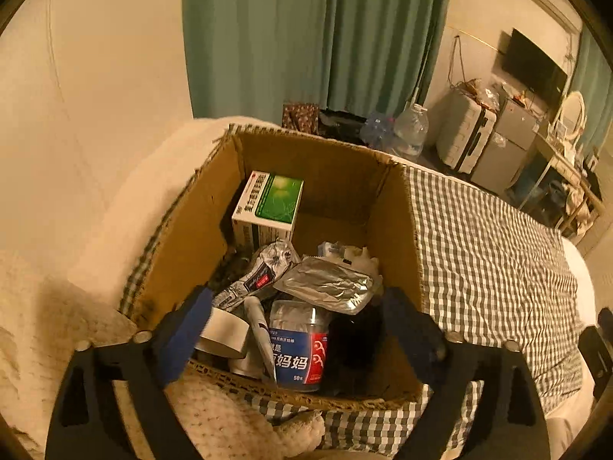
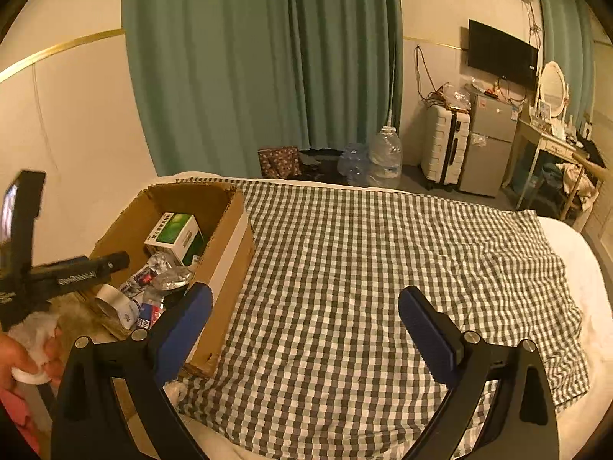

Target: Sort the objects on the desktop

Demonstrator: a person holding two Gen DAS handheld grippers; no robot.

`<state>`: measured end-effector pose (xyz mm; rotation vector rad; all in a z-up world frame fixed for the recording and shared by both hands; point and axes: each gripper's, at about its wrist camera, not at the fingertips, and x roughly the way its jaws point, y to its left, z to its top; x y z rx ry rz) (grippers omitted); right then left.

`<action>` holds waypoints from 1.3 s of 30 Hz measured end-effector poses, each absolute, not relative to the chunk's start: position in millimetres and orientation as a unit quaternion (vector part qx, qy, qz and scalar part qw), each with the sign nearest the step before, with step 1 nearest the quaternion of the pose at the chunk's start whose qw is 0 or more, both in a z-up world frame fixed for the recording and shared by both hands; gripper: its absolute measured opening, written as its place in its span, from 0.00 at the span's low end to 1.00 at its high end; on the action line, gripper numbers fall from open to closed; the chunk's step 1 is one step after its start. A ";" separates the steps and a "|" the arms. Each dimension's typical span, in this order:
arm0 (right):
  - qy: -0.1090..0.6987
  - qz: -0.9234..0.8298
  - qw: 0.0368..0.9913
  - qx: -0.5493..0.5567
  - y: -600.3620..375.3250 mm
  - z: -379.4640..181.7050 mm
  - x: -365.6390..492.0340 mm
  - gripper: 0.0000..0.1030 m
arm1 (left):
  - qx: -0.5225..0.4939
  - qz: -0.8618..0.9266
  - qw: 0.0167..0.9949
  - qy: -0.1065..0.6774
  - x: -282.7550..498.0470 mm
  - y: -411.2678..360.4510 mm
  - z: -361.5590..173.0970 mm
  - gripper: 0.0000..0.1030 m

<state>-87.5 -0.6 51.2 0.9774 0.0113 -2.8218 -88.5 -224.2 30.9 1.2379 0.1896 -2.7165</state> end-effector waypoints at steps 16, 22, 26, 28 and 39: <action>-0.024 -0.943 0.043 0.330 19.3 68.7 -88.0 0.99 | 0.364 -0.931 0.030 0.011 -62.6 -174.5 91.3 1.00; -0.023 -0.942 0.045 0.331 20.0 67.5 -85.2 0.99 | 0.371 -0.928 0.032 0.006 -63.7 -170.1 85.1 1.00; -0.021 -0.944 0.045 0.327 17.7 69.5 -84.1 0.99 | 0.373 -0.927 0.035 0.006 -63.9 -169.4 83.9 1.00; -0.022 -0.944 0.046 0.327 16.5 69.4 -84.3 0.99 | 0.376 -0.926 0.036 0.004 -64.9 -169.2 83.1 1.00; -0.011 -0.945 0.048 0.324 12.7 70.9 -81.6 0.99 | 0.383 -0.923 0.026 0.015 -66.5 -172.2 81.9 1.00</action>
